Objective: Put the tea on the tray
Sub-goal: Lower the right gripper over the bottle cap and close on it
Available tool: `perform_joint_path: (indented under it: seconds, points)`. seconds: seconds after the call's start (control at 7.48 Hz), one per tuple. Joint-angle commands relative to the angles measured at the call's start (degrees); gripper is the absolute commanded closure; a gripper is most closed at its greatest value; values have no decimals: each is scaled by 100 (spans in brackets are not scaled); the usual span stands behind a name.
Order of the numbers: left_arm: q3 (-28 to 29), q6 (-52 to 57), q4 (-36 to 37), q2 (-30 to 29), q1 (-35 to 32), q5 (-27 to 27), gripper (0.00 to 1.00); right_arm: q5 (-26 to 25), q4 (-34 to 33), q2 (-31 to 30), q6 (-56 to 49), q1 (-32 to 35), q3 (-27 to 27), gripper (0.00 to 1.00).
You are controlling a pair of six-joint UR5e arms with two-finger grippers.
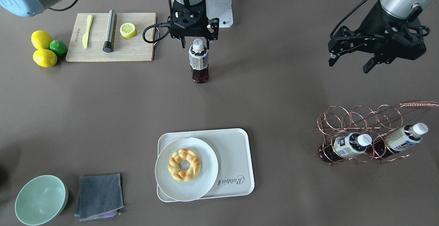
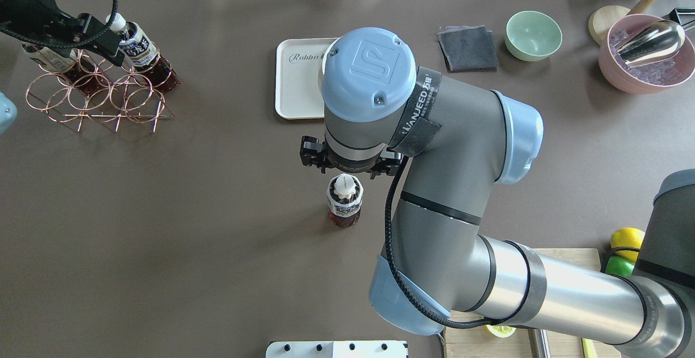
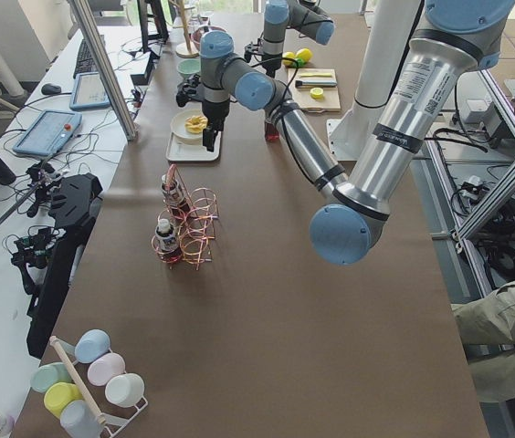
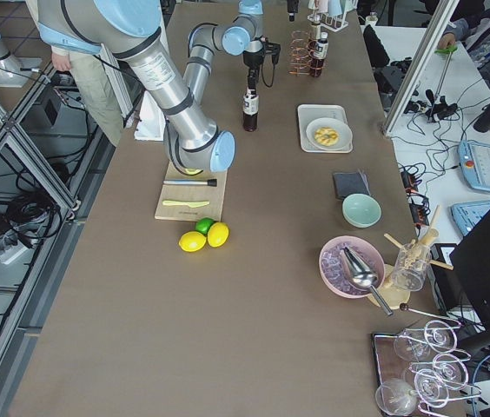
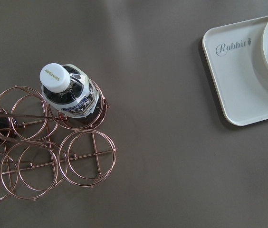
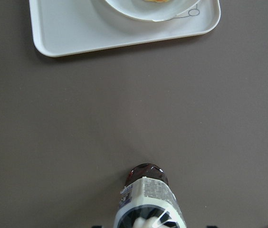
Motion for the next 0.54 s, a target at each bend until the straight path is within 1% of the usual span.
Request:
perform_joint_path:
  seconds: [0.0,0.13,0.4]
  points:
    - [-7,-5,0,9,0,0,5,-138,-39,86,-28,-130,-55,52]
    - [-16,-13,0,10,0,0,5,-147,-48,104,-36,-130,-72,66]
    - [-77,-22,0,97,0,0,4,-217,-39,122,-167,-121,-133,92]
